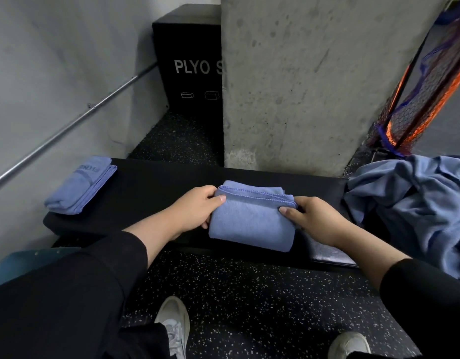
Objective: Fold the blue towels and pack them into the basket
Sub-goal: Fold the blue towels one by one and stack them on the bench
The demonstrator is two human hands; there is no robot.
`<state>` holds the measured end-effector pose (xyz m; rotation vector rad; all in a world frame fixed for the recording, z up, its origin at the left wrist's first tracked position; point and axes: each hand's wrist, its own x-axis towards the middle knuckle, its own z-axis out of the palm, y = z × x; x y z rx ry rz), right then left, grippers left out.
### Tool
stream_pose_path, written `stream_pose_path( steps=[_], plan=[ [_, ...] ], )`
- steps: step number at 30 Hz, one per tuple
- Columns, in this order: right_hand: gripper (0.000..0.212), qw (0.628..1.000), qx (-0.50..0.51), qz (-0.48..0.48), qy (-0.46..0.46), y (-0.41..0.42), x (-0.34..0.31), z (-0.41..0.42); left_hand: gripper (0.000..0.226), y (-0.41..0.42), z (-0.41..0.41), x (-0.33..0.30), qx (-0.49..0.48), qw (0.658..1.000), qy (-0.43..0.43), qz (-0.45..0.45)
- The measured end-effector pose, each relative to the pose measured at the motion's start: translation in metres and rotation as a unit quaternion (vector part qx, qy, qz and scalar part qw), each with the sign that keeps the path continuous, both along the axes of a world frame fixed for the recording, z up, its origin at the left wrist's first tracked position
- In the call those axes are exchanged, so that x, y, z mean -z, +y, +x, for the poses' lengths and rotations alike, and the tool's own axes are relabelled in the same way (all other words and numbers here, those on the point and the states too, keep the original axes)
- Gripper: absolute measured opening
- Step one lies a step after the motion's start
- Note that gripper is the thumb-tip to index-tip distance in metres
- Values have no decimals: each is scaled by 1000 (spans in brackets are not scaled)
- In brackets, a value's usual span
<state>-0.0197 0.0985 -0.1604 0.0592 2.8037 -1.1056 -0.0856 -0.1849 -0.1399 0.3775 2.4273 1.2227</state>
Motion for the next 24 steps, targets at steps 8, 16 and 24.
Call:
stream_pose_path(
  steps=[8, 16, 24],
  plan=[
    [38, 987, 82, 134, 22, -10, 11, -32, 9, 18, -27, 14, -40, 999, -25, -27],
    [38, 980, 129, 153, 3, -5, 29, -53, 28, 28, -49, 30, -60, 970, 116, -203],
    [35, 940, 7, 213, 264, -31, 22, -33, 47, 24, -41, 33, 176, 897, 338, -225]
  ],
)
